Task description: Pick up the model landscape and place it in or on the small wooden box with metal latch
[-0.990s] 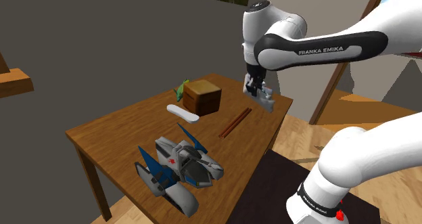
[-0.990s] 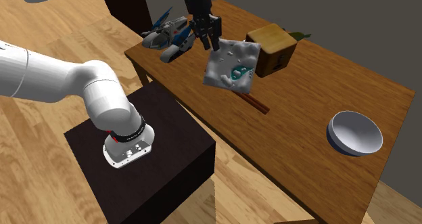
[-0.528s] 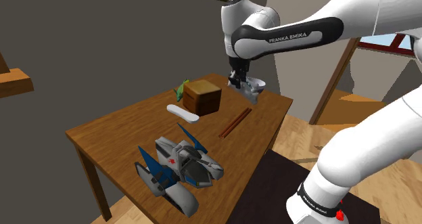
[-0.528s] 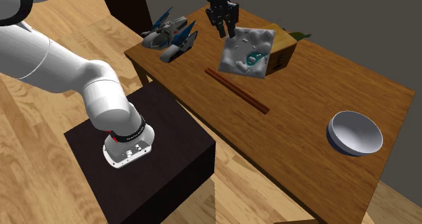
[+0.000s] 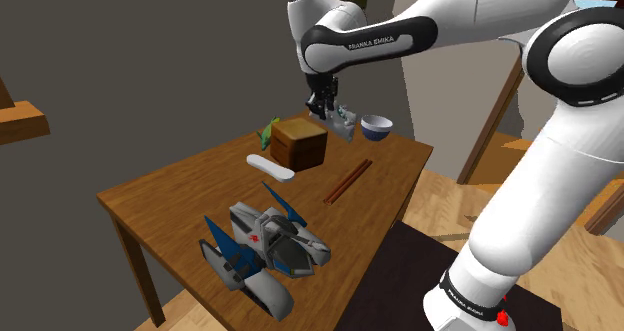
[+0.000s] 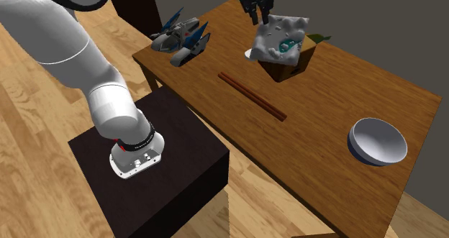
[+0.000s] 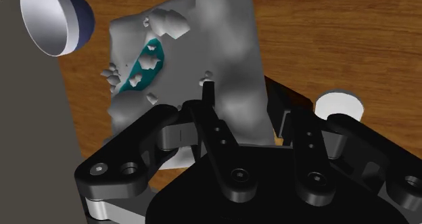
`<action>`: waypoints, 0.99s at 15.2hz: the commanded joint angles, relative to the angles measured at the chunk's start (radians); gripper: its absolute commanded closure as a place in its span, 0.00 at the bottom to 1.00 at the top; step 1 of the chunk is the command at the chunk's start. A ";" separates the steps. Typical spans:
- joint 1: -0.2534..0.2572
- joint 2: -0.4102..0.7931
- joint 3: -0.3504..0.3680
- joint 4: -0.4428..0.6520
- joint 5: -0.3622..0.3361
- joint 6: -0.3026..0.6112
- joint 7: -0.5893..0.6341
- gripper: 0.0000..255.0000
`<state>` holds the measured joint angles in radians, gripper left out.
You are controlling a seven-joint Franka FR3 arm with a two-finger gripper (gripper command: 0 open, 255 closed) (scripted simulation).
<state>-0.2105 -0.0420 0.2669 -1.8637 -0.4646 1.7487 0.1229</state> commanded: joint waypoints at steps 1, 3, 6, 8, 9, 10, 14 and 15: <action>0.005 0.086 0.008 0.105 -0.020 -0.029 0.007 1.00; 0.017 0.174 0.015 0.218 -0.041 -0.062 0.012 1.00; 0.044 0.316 0.019 0.409 -0.076 -0.124 0.011 1.00; 0.070 0.419 0.017 0.559 -0.101 -0.174 0.002 1.00; 0.087 0.476 0.014 0.644 -0.114 -0.204 -0.007 1.00; 0.106 0.537 0.010 0.739 -0.127 -0.236 -0.018 1.00; 0.161 0.703 -0.011 0.996 -0.157 -0.318 -0.058 1.00; 0.156 0.693 -0.009 0.967 -0.155 -0.300 -0.049 1.00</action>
<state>-0.0545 0.6442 0.2586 -0.8990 -0.6185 1.4426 0.0723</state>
